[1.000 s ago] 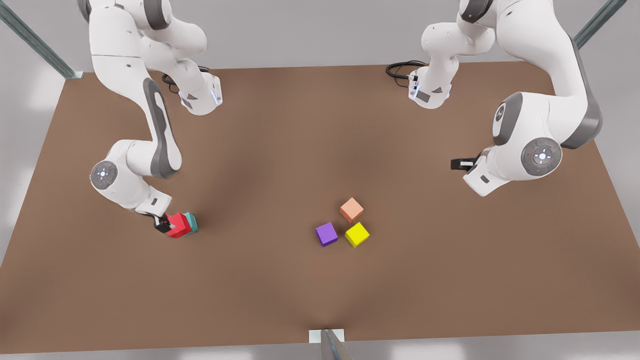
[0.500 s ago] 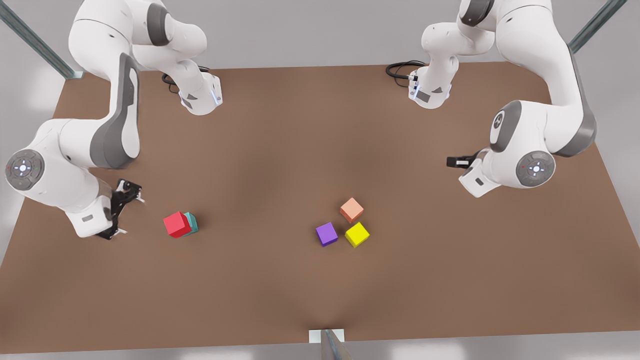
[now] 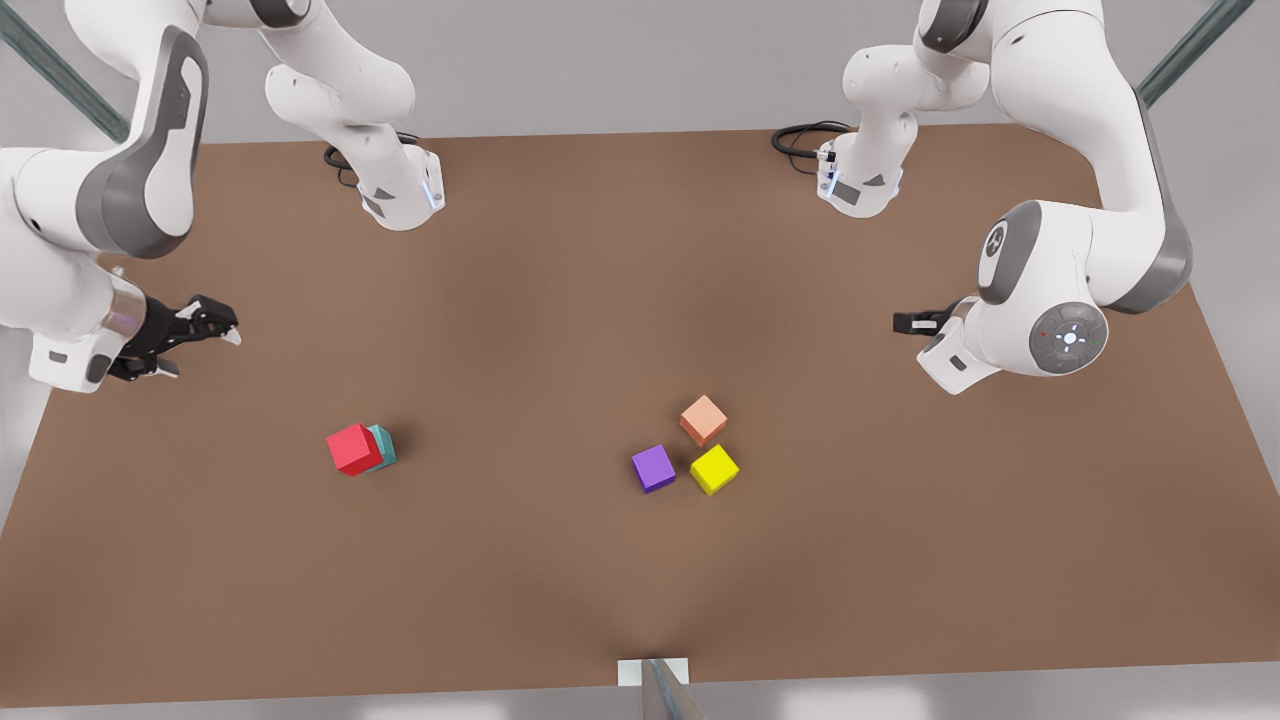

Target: Pick up red wooden cube and pass to hand red wooden cube and place in blue wooden cube

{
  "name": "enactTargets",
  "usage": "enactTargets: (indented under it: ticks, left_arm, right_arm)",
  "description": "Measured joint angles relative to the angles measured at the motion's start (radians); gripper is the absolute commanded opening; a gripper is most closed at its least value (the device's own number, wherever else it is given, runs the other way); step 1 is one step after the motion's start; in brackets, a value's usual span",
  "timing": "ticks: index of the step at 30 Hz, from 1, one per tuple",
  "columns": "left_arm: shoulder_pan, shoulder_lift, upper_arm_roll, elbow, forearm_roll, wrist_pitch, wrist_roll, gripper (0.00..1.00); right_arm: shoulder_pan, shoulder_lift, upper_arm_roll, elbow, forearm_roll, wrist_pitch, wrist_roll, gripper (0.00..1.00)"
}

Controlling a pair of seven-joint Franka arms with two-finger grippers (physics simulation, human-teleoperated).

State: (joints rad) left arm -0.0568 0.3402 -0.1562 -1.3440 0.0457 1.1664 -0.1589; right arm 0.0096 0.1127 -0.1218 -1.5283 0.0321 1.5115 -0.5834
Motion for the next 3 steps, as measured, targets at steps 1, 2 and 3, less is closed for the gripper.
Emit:
enactTargets:
  ticks: [1,2,3]
  left_arm:
    - [0.0,0.0,0.0,0.0,0.0,0.0,-0.001,1.0]
    - [0.0,0.0,0.0,0.0,0.0,0.0,-0.003,1.0]
    - [0.0,0.0,0.0,0.0,0.0,0.0,-0.004,1.0]
  right_arm:
    - [0.005,0.0,0.001,0.002,-0.002,0.002,0.029,1.0]
    - [0.006,0.0,0.002,0.003,-0.002,0.003,0.055,1.0]
    - [0.005,0.0,0.003,0.004,-0.003,0.005,0.081,1.0]
